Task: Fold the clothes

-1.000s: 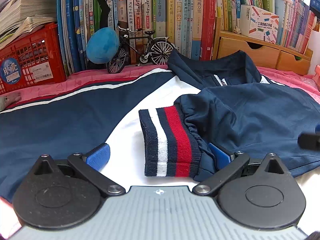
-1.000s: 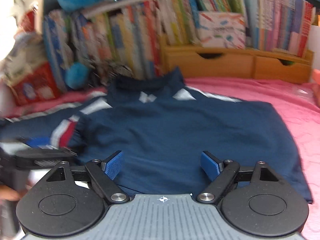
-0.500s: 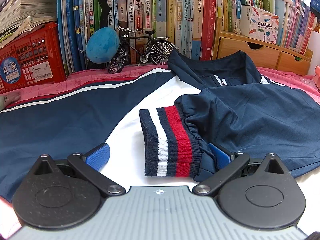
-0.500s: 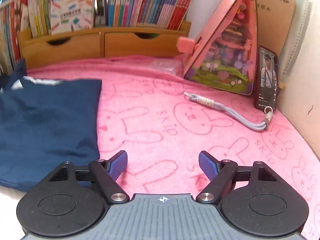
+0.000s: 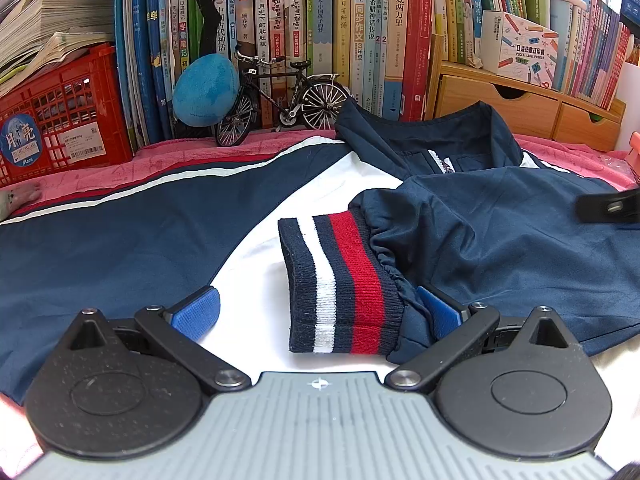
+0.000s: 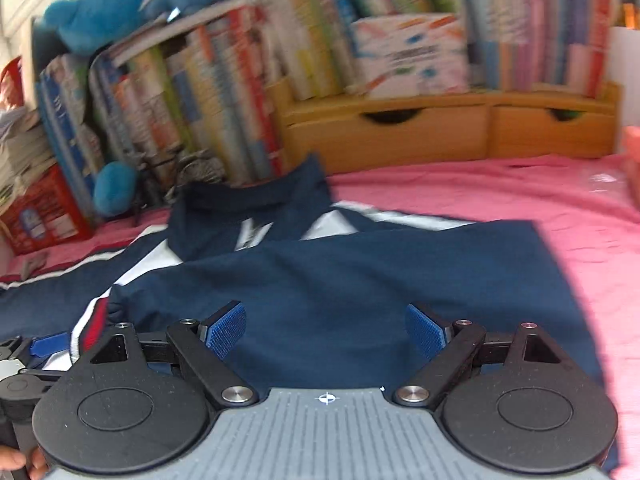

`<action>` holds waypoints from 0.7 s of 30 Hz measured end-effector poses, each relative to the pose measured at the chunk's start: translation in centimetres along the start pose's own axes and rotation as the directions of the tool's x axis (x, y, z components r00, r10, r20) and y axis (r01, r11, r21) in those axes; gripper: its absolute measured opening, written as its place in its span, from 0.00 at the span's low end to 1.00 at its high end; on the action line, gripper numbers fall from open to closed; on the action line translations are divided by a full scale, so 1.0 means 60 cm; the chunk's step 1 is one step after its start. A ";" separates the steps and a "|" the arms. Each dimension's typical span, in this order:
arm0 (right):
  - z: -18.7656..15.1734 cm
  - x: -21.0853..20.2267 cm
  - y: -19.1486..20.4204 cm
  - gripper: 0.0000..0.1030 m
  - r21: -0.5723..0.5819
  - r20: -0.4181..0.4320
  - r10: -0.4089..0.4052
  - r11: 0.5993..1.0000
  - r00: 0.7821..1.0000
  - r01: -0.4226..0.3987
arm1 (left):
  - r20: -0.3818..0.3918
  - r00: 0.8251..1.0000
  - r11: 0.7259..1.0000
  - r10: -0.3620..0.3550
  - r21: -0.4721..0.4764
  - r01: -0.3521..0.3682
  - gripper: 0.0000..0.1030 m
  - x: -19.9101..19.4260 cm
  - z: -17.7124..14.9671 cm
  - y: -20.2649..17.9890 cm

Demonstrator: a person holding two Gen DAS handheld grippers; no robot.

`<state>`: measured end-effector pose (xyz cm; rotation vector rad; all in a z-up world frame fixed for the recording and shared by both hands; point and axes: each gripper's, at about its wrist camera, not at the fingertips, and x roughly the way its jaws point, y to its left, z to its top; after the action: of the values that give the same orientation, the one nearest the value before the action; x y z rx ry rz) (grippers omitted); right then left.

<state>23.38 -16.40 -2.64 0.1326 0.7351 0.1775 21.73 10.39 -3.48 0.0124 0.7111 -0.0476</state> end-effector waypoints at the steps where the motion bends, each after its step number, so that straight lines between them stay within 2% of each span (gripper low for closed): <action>1: -0.003 0.012 0.009 0.85 -0.009 -0.011 -0.002 1.000 1.000 0.002 | 0.000 1.000 1.000 0.000 0.000 0.000 1.00 0.000 0.000 0.000; 3: -0.013 0.034 0.020 0.87 -0.037 -0.027 -0.021 0.999 0.999 0.020 | 0.000 1.000 1.000 0.000 -0.003 0.000 1.00 0.000 0.000 -0.001; 4: -0.020 0.044 0.024 0.91 -0.059 -0.029 -0.039 0.998 0.999 0.037 | 0.000 1.000 1.000 0.001 -0.004 -0.001 1.00 0.000 0.000 -0.001; 5: -0.030 0.049 0.031 0.99 -0.112 -0.004 -0.065 0.992 0.998 0.064 | 0.000 1.000 1.000 0.002 -0.005 -0.002 1.00 0.001 0.001 -0.001; 6: -0.040 0.054 0.038 1.00 -0.159 0.019 -0.087 0.983 0.996 0.089 | 0.000 1.000 1.000 0.003 -0.006 -0.003 1.00 0.001 0.001 -0.001; 12: -0.026 0.048 0.045 1.00 -0.166 0.022 -0.097 0.981 0.995 0.100 | 0.009 1.000 1.000 0.005 -0.007 -0.005 1.00 -0.004 0.000 -0.002; 15: -0.025 0.027 0.060 0.97 -0.198 0.067 -0.121 0.971 0.990 0.132 | 0.029 0.999 0.997 -0.035 -0.063 0.036 1.00 -0.032 -0.007 0.027; 18: -0.026 0.000 0.096 0.97 -0.236 0.104 -0.030 0.970 0.994 0.054 | 0.094 0.991 0.983 -0.099 -0.147 0.112 1.00 -0.074 -0.024 0.075; 21: -0.028 -0.006 0.156 0.89 -0.311 0.101 0.040 0.950 0.994 -0.007 | 0.149 0.986 0.971 -0.074 -0.216 0.105 1.00 -0.114 -0.037 0.134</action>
<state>20.89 -7.26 -1.93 -0.1487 0.5915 0.3045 15.48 18.75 -0.73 -0.2366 0.5734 -0.0547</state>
